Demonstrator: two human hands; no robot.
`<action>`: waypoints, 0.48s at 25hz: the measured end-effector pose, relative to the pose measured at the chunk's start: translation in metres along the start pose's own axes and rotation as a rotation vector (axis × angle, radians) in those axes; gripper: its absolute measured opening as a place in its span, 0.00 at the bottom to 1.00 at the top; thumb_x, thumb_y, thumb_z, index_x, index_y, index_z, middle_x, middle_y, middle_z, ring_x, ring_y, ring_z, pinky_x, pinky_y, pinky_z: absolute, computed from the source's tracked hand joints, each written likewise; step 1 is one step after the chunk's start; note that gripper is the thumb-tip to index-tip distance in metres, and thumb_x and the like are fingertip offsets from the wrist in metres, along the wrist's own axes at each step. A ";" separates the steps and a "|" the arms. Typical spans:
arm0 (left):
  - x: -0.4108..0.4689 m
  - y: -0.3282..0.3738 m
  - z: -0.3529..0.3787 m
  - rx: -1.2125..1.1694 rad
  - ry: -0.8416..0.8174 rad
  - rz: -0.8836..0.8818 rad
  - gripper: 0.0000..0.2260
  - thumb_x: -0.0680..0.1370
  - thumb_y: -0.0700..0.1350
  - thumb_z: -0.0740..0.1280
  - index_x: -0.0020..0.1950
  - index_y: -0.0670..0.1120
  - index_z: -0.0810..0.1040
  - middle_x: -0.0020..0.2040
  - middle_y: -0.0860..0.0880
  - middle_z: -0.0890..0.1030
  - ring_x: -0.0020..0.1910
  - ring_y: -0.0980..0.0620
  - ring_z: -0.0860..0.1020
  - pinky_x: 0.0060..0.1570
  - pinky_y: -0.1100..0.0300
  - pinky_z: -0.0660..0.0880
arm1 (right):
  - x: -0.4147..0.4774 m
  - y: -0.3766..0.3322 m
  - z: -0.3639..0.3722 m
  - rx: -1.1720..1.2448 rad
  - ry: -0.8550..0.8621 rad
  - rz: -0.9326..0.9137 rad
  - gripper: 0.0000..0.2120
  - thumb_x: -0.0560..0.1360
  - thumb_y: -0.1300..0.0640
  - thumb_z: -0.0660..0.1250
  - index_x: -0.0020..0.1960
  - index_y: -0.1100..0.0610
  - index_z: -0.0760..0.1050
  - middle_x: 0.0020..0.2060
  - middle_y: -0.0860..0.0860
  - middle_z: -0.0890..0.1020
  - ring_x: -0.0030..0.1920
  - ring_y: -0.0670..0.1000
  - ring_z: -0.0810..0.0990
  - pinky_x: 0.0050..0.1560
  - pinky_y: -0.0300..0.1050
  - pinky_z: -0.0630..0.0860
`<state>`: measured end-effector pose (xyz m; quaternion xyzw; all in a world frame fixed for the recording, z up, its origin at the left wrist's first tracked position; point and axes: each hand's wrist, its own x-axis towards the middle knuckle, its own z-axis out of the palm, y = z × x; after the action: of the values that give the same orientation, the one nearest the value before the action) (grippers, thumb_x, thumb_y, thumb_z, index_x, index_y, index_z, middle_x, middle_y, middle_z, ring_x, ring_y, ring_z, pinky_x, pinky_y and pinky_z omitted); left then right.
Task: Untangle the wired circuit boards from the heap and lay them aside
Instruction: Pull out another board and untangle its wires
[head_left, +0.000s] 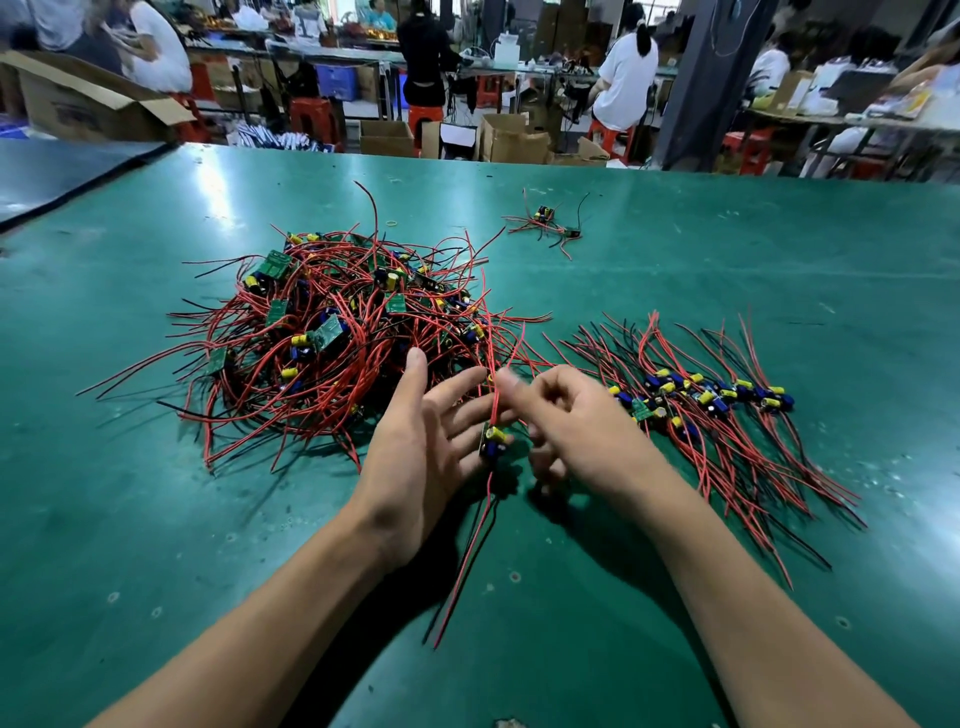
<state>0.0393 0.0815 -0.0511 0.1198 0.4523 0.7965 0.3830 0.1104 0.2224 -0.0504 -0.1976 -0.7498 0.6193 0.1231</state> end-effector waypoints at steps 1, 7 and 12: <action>0.000 0.000 -0.001 -0.023 -0.021 0.002 0.35 0.78 0.68 0.49 0.73 0.44 0.69 0.63 0.42 0.81 0.63 0.46 0.79 0.66 0.49 0.71 | -0.005 -0.002 0.004 -0.080 -0.059 0.002 0.31 0.60 0.27 0.75 0.42 0.52 0.71 0.28 0.47 0.78 0.27 0.50 0.77 0.26 0.44 0.74; 0.001 0.001 0.000 -0.041 -0.018 0.015 0.30 0.77 0.66 0.53 0.70 0.48 0.72 0.66 0.45 0.79 0.63 0.50 0.78 0.66 0.53 0.71 | -0.007 -0.005 0.013 -0.218 0.139 -0.131 0.10 0.71 0.54 0.78 0.44 0.53 0.77 0.38 0.50 0.84 0.39 0.53 0.83 0.48 0.55 0.82; -0.005 -0.009 -0.001 0.381 0.235 0.296 0.06 0.80 0.41 0.65 0.53 0.44 0.81 0.43 0.47 0.84 0.40 0.50 0.84 0.38 0.57 0.81 | 0.004 -0.003 -0.024 -0.310 0.495 -0.193 0.04 0.75 0.53 0.74 0.45 0.53 0.83 0.37 0.45 0.84 0.36 0.40 0.79 0.47 0.41 0.76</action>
<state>0.0466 0.0800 -0.0579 0.1614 0.6129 0.7528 0.1778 0.1168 0.2453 -0.0424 -0.2868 -0.7979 0.4161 0.3286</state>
